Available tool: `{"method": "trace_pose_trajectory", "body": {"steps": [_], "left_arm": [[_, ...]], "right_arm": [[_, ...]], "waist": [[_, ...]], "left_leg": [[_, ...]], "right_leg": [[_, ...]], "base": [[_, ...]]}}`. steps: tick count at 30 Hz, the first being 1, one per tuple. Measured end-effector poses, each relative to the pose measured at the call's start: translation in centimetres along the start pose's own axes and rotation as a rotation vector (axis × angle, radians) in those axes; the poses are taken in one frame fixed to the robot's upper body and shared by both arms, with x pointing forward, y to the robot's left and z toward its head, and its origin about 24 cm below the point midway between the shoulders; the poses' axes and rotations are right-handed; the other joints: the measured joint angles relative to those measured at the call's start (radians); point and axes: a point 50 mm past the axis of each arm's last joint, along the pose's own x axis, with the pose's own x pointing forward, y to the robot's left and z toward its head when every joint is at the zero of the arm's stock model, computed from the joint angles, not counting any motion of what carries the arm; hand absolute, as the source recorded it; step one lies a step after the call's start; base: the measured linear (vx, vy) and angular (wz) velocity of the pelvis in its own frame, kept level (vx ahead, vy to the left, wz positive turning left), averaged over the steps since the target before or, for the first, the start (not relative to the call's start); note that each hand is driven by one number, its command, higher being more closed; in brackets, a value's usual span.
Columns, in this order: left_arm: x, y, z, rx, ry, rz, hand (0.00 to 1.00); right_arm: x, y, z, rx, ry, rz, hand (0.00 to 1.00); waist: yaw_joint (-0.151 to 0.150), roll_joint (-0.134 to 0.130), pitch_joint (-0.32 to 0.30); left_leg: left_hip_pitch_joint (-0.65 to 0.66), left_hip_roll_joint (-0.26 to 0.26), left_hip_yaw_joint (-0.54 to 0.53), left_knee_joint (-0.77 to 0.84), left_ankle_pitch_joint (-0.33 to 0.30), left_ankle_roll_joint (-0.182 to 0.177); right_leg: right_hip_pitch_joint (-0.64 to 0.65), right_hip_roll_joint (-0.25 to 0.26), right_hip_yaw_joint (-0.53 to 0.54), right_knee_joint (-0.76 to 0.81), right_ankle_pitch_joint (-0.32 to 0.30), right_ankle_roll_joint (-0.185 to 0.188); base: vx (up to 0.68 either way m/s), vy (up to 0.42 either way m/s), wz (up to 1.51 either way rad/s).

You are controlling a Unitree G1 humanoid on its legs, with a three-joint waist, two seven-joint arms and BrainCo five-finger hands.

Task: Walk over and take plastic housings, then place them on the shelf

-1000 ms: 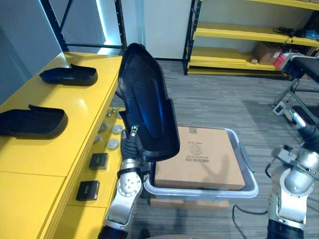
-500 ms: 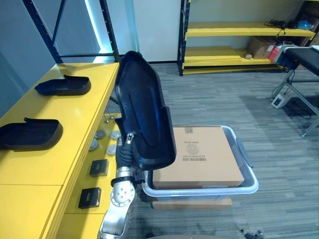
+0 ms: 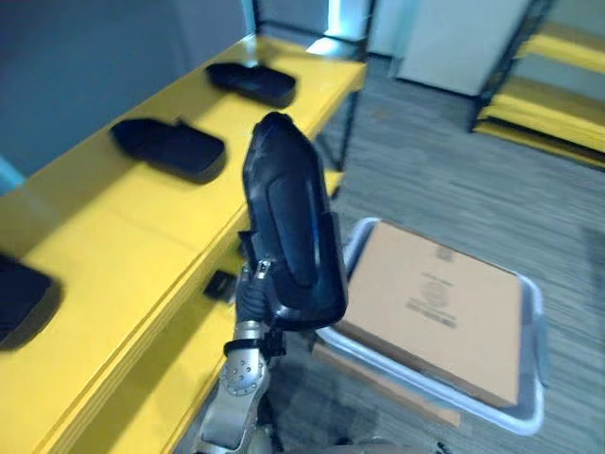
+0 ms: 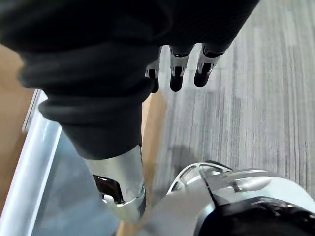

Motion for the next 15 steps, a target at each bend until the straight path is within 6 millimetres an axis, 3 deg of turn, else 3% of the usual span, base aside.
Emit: {"method": "trace_pose_trajectory", "body": {"steps": [2, 6, 7, 9, 10, 11, 12, 14, 15], "left_arm": [[0.2, -1.0, 0.6, -0.041, -0.03, -0.05, 1.0], [1.1, -1.8, 1.6, -0.065, -0.079, -0.08, 1.0], [1.3, -2.0, 1.8, -0.068, -0.088, -0.088, 1.0], [1.2, -2.4, 1.9, -0.072, -0.092, -0.102, 1.0], [1.2, -2.2, 1.8, -0.07, -0.09, -0.097, 1.0], [1.2, -2.2, 1.8, -0.069, -0.09, -0.094, 1.0], [1.3, -1.5, 1.7, -0.064, -0.087, -0.057, 1.0], [1.3, -1.1, 1.6, -0.06, -0.083, -0.031, 1.0], [1.4, -0.7, 1.7, -0.058, -0.089, -0.011, 1.0]], "right_arm": [[0.3, -0.1, 0.8, -0.006, -0.02, -0.002, 0.0], [0.6, 0.7, 2.5, -0.006, -0.056, 0.014, 0.0], [0.6, 0.8, 2.8, -0.01, -0.06, 0.018, 0.0], [0.6, 0.9, 3.2, -0.014, -0.074, 0.019, 0.0], [0.6, 0.9, 3.8, -0.016, -0.098, 0.02, 0.0], [0.6, 1.0, 4.1, -0.016, -0.111, 0.024, 0.0], [0.5, 1.7, 4.8, -0.033, -0.141, 0.047, 0.0], [0.5, 2.0, 5.2, -0.038, -0.158, 0.056, 0.0], [0.4, 2.2, 5.7, -0.037, -0.185, 0.066, 0.0]], "waist": [[0.003, 0.014, -0.004], [0.001, 0.016, -0.005], [0.002, 0.016, -0.005], [0.0, 0.017, -0.006], [-0.005, 0.024, -0.007], [-0.008, 0.025, -0.008], [-0.005, 0.029, -0.005], [-0.009, 0.032, -0.005], [-0.032, 0.033, -0.005]], "left_leg": [[0.004, -0.045, -0.047, -0.035, -0.025, -0.021], [-0.011, -0.101, -0.102, 0.001, -0.074, 0.005], [-0.004, -0.118, -0.128, 0.02, -0.099, 0.009], [0.025, -0.144, -0.181, 0.013, -0.124, 0.024], [0.044, -0.151, -0.221, 0.001, -0.133, 0.026], [0.05, -0.151, -0.24, -0.002, -0.136, 0.025], [0.092, -0.155, -0.294, -0.031, -0.135, 0.023], [0.123, -0.16, -0.343, -0.043, -0.134, 0.021], [0.149, -0.169, -0.429, -0.045, -0.134, 0.013]], "right_leg": [[0.025, -0.018, -0.051, 0.009, -0.005, 0.015], [0.055, -0.068, -0.078, 0.072, 0.007, 0.031], [0.064, -0.107, -0.073, 0.147, 0.005, 0.023], [0.037, -0.175, 0.015, 0.311, 0.02, -0.093], [-0.035, -0.181, 0.195, 0.419, -0.014, -0.151], [-0.07, -0.153, 0.288, 0.435, -0.051, -0.138], [-0.167, -0.047, 0.527, 0.433, -0.133, -0.126], [-0.218, 0.013, 0.629, 0.424, -0.16, -0.124], [-0.293, 0.095, 0.792, 0.387, -0.174, -0.096]], "base": [[0.09, 0.145, 0.84], [0.16, 0.123, 0.57], [0.26, 0.175, 0.73], [0.29, 0.149, 0.77], [0.18, 0.068, 0.58], [0.35, 0.09, 0.94], [0.28, 0.049, 0.85], [0.29, 0.017, 1.18], [0.26, -0.035, 1.58]]}}
